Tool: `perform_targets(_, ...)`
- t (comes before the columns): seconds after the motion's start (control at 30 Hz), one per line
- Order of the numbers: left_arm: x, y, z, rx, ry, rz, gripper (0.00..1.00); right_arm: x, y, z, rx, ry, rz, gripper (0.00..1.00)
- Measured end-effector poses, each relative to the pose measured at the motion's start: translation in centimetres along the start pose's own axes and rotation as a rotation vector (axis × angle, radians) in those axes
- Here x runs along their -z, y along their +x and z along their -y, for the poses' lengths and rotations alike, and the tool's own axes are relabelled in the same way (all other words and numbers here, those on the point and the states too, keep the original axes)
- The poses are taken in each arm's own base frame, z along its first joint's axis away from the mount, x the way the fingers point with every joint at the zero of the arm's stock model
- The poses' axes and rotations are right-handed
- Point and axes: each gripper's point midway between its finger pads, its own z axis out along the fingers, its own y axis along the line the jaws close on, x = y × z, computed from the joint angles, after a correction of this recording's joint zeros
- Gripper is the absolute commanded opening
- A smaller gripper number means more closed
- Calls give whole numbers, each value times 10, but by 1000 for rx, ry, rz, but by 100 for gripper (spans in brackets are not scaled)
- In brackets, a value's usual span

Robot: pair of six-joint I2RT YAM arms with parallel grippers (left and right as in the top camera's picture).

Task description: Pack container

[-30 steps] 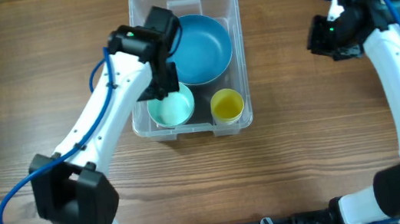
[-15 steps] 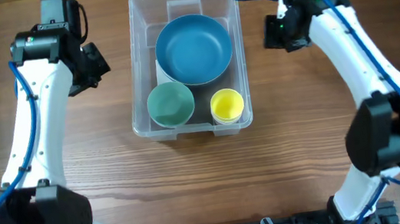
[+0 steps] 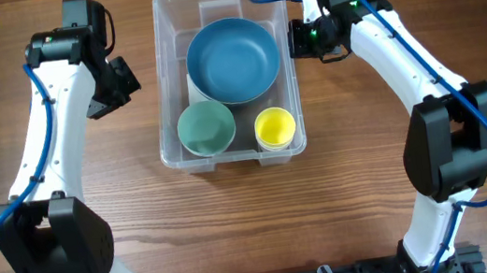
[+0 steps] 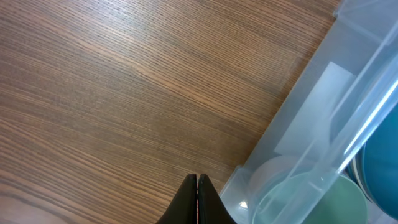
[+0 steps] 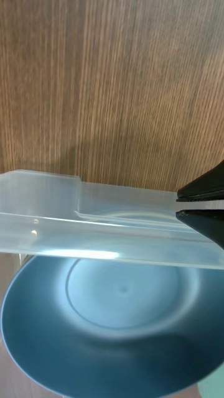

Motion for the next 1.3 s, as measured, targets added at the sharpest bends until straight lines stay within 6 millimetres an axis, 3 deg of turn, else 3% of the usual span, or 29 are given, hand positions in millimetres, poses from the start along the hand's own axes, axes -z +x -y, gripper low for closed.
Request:
perform_targets(0.2, 0, 0, 0, 0, 0, 0, 4, 0, -1, -6, 14, -33, 3, 13)
perform_targets(0.27, 0, 0, 0, 0, 0, 0, 4, 0, -2, -2, 7, -12, 7, 32)
perform_targets(0.37, 0, -6, 3, 0, 13, 25, 8, 0, -3, 12, -18, 83, 19, 53)
perform_targets(0.4, 0, -11, 6, 0, 24, 45, 24, 1, -3, 19, -19, 119, 23, 59)
perform_targets(0.43, 1, -18, 9, 1, 38, 70, 58, 1, -3, 22, -26, 138, 24, 72)
perform_targets(0.47, 2, -25, 12, 1, 52, 101, 100, 3, -4, 32, -29, 193, 34, 87)
perform_targets(0.5, 3, -31, 13, -1, 63, 125, 100, 6, -9, 39, -20, 226, 56, 98)
perform_targets(0.6, 8, -53, 18, -4, 91, 211, 100, 28, -32, 48, 23, 288, 155, 100)
perform_targets(0.7, 11, -58, 9, 5, 72, 234, 100, 77, -54, 43, 85, 323, 272, 99)
perform_targets(0.87, 19, -47, -5, 11, 52, 197, 100, 126, -45, 34, 86, 339, 299, 100)
perform_targets(0.97, 45, -40, -7, 12, 91, 223, 100, 152, -37, 30, 56, 337, 313, 100)
perform_targets(1.17, 141, -16, -7, -90, 249, 430, 100, 220, -13, 20, -2, 323, 382, 100)
perform_targets(1.23, 161, -1, -10, -117, 298, 486, 100, 235, 1, 18, -18, 318, 397, 100)
perform_targets(1.3, 167, 24, -17, -140, 328, 512, 100, 245, 18, 19, -29, 313, 411, 100)
